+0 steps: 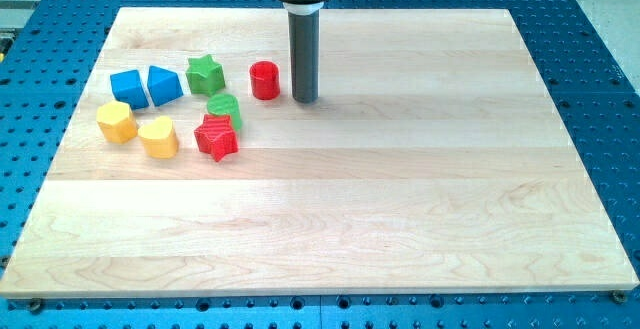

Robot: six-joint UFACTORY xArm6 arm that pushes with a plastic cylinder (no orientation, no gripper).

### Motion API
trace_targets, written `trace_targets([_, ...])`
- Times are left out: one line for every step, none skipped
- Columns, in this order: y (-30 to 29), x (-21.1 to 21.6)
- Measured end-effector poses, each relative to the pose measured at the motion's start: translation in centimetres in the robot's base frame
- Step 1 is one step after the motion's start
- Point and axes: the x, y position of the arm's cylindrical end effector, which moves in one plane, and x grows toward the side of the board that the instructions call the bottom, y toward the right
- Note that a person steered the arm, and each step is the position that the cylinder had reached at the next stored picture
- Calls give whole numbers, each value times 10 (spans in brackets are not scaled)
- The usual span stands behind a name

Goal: Adjust the red and green circles in a diagonal line

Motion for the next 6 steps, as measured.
trace_targets([1, 0])
trace_targets([-7, 0])
trace_targets([-25, 1])
trace_targets([-38, 9])
trace_targets([-57, 9])
trace_targets([-75, 10])
